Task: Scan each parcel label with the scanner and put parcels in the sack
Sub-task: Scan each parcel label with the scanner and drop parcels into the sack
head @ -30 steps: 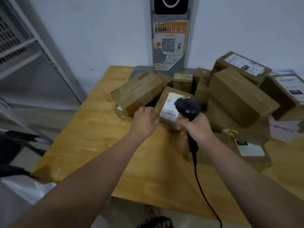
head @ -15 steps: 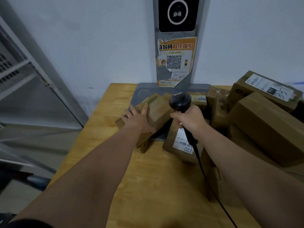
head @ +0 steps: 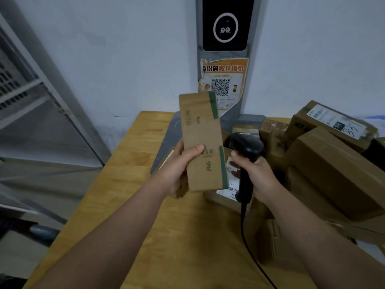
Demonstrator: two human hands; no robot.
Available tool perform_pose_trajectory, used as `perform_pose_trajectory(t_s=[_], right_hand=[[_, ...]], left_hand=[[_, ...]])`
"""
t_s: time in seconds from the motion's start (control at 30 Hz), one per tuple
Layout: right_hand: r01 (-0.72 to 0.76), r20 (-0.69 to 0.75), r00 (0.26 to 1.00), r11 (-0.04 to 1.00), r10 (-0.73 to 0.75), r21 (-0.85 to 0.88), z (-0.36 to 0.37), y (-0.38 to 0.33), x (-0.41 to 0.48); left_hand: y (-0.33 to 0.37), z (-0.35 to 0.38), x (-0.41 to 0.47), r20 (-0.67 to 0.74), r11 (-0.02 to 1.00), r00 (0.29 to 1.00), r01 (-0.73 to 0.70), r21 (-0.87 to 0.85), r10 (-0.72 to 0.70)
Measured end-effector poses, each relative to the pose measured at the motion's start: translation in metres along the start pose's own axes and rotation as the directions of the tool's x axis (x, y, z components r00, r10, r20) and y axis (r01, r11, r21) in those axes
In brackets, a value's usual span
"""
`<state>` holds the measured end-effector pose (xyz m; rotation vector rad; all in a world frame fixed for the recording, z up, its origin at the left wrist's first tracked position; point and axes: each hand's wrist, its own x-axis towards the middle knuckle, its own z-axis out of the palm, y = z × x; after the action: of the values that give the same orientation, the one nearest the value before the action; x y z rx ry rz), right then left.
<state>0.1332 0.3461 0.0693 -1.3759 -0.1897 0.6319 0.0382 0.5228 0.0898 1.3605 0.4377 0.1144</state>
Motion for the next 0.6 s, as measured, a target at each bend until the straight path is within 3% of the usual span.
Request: perform_pose_trajectory(t_s=[0.1, 0.23, 0.4, 0.47, 0.5, 0.53, 0.6], right_hand=[[0.032, 0.011, 0.999, 0.999, -0.032, -0.006, 0.004, 0.0, -0.01], [0.126, -0.168, 0.972, 0.968, -0.164, -0.216, 0.009, 0.003, -0.018], [0.207, -0.204, 0.928, 0.887, -0.312, -0.414, 0.019, 0.007, -0.028], [0.208, -0.185, 0.939, 0.908, -0.289, -0.365, 0.014, 0.007, -0.031], [0.196, -0.192, 0.947, 0.936, -0.258, -0.292, 0.01, 0.006, -0.032], [0.18, -0.211, 0.953, 0.965, -0.219, -0.189, 0.007, 0.004, -0.033], [0.14, -0.261, 0.956, 0.99, -0.131, 0.017, 0.0, -0.007, -0.035]], left_hand=[[-0.011, 0.01, -0.009, 0.031, 0.986, 0.998, 0.066, -0.156, -0.062], [-0.019, 0.016, -0.015, -0.192, 0.968, 0.972, -0.09, 0.233, 0.136], [-0.02, 0.02, -0.014, -0.063, 0.974, 0.998, 0.024, 0.226, -0.01], [-0.018, 0.011, -0.014, -0.108, 0.974, 0.994, 0.028, 0.227, -0.003], [-0.018, 0.006, -0.014, -0.135, 0.957, 0.989, -0.023, 0.289, 0.065], [-0.02, 0.0, -0.012, -0.148, 0.903, 0.974, -0.096, 0.418, 0.172], [-0.026, -0.01, -0.007, -0.097, 0.637, 0.909, -0.205, 0.743, 0.406]])
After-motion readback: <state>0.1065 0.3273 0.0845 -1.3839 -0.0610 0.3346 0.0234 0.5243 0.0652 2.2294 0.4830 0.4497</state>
